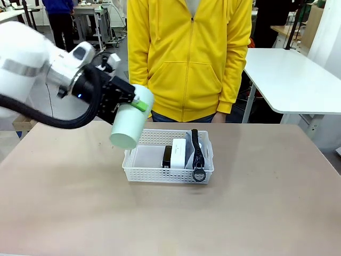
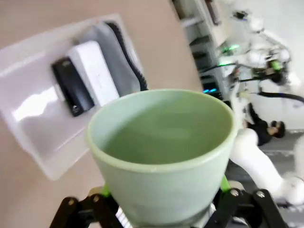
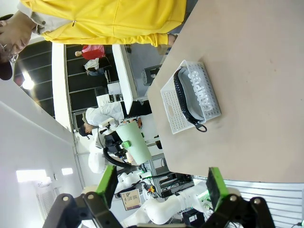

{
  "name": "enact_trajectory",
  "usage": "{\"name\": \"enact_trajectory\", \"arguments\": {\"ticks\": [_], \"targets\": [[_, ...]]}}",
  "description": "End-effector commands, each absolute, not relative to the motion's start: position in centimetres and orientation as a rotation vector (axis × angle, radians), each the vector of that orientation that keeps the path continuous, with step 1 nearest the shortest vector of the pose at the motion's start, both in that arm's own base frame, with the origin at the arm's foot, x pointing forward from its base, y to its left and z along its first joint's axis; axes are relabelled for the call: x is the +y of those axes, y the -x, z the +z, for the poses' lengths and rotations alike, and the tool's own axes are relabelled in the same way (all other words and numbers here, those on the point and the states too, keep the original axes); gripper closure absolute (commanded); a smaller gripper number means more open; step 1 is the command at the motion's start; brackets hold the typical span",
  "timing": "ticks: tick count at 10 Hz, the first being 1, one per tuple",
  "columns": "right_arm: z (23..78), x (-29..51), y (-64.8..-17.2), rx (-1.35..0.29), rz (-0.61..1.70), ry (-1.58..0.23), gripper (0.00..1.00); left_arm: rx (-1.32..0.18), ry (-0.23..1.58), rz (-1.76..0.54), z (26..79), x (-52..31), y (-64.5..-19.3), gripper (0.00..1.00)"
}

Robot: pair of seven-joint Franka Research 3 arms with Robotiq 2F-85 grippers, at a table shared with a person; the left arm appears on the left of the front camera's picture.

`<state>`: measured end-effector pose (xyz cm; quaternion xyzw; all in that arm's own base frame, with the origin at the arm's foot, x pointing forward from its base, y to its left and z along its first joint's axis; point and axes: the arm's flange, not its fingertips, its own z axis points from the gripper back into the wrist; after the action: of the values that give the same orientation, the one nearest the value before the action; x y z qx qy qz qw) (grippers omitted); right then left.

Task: Efficiently arrange items inside the basket to fit them all.
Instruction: Pick up the Reusable plastic cup and place it inside the Organizing basket.

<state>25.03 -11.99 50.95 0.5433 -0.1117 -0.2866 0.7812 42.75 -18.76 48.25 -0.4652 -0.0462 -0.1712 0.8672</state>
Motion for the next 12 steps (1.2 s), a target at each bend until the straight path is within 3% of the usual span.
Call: {"name": "enact_trajectory", "arguments": {"ticks": [1,4,6,12], "targets": [[51.3,-11.8,-25.2,-0.247,-0.618,-1.196,0.0,-0.015,0.687,-0.395,50.3,-23.3,-44.8,0.13],[51.3,-11.8,-25.2,-0.247,-0.618,-1.196,0.0,-0.038,0.249,-0.291,48.5,-29.1,-47.1,0.13],[51.3,-11.8,-25.2,-0.247,-0.618,-1.196,0.0,-0.037,0.075,-0.211,46.9,-31.8,-48.1,0.13],[51.3,-11.8,-25.2,-0.247,-0.618,-1.196,0.0,-0.096,0.071,-0.095,44.5,-32.6,-49.6,0.13]]}}
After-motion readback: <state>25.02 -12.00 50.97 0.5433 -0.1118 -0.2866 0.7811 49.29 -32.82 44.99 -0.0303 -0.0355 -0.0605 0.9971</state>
